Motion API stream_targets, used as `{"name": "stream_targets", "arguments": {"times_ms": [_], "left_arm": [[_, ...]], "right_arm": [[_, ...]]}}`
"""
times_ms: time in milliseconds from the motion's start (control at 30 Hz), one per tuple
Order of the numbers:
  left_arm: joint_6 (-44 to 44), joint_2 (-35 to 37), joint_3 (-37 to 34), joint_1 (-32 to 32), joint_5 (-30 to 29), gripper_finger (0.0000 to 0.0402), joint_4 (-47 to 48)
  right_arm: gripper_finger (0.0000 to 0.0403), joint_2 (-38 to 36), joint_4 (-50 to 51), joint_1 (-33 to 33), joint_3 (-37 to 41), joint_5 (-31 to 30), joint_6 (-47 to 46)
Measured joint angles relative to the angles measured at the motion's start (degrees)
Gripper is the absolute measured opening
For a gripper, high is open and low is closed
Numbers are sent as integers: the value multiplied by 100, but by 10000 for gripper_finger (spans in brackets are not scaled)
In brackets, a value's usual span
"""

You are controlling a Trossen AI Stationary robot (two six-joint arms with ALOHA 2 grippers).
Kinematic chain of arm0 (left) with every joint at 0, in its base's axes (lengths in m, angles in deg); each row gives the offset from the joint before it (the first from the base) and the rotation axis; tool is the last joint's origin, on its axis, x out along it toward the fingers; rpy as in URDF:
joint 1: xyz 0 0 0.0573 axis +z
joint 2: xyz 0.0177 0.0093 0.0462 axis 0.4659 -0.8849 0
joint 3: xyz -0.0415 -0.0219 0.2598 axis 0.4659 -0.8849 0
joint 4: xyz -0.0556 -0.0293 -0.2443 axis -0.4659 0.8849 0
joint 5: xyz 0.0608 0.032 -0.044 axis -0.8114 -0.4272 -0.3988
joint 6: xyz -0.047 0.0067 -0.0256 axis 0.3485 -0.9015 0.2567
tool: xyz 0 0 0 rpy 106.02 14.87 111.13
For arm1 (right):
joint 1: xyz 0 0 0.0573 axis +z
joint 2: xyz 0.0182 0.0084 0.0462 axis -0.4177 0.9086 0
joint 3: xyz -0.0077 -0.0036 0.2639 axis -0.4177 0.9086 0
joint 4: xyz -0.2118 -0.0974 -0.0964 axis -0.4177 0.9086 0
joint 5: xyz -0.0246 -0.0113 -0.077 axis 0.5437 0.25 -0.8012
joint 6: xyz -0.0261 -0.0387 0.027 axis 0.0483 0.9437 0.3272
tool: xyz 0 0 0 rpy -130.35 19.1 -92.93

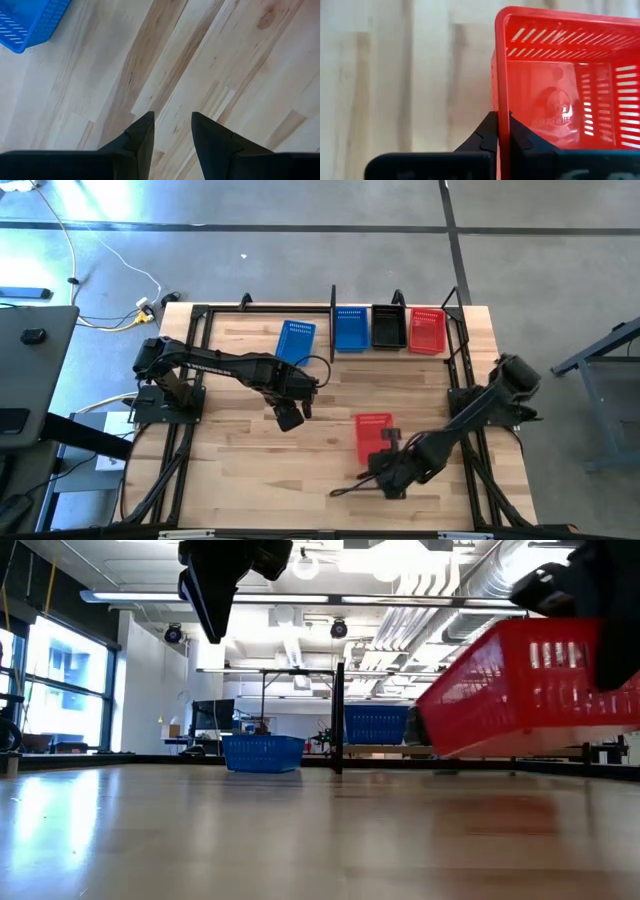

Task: Stack baskets on shelf by color
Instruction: Stack the red bin on top of the other red bin on the shelf

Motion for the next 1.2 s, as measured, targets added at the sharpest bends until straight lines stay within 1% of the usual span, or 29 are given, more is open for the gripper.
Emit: {"name": "stream_targets", "arguments": {"times_ms": [133, 267, 433, 533, 600, 800, 1067, 1200], "left_arm": [[6, 2, 0, 1, 0, 119, -89], [-81, 2, 0, 1, 2, 119, -267], [-317, 4, 0, 39, 3, 119, -381], [-561, 4, 0, 117, -22, 119, -449], [-724, 4, 0, 195, -156, 119, -502], [-1327, 4, 0, 481, -500, 119, -596], [-2197, 4, 0, 1028, -518, 119, -597], [-2626, 4, 0, 1328, -509, 119, -597]], "right_arm": [[0, -844, -238, 0, 816, -190, -315], [0, -1688, -209, 0, 1396, -459, -456], [0, -2619, 227, -120, 1738, -884, -428], [0, -3059, 817, -306, 1751, -1055, -320], [0, -3316, 1155, -471, 1751, -1148, -144], [0, -4030, 1899, -1264, 1751, -1203, 536], [0, -4866, 2320, -2663, 1751, -1200, 1781], [0, -5176, 2397, -3424, 1751, -1193, 2604]]}}
